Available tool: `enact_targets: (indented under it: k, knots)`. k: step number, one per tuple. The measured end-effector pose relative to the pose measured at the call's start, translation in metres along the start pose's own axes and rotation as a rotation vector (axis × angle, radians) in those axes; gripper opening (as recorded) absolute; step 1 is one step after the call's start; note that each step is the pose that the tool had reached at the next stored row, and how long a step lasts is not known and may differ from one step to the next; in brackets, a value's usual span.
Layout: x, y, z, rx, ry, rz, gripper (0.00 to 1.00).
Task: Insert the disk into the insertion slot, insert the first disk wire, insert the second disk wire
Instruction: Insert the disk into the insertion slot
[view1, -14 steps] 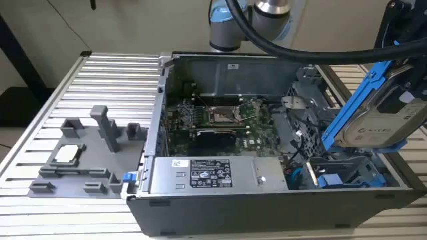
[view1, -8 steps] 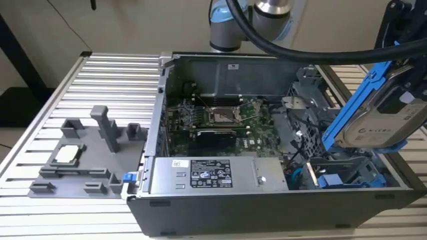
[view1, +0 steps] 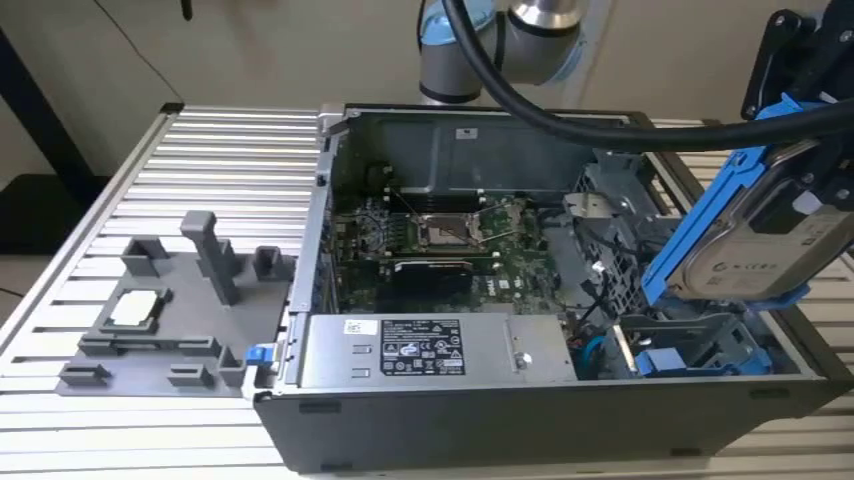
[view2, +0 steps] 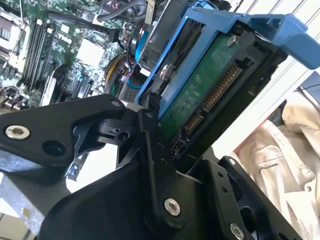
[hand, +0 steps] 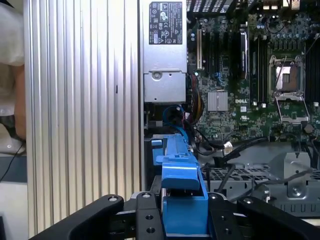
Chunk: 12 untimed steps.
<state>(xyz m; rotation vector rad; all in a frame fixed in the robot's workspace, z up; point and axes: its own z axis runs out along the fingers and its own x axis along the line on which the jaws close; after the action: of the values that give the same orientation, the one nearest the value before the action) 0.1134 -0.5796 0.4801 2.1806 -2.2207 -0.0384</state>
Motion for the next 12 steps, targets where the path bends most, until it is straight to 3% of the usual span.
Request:
enact_targets:
  k: [12]
  knots:
    - [0.0006,-0.0009,0.0126,0.0041,-0.0003,0.0,0.33]
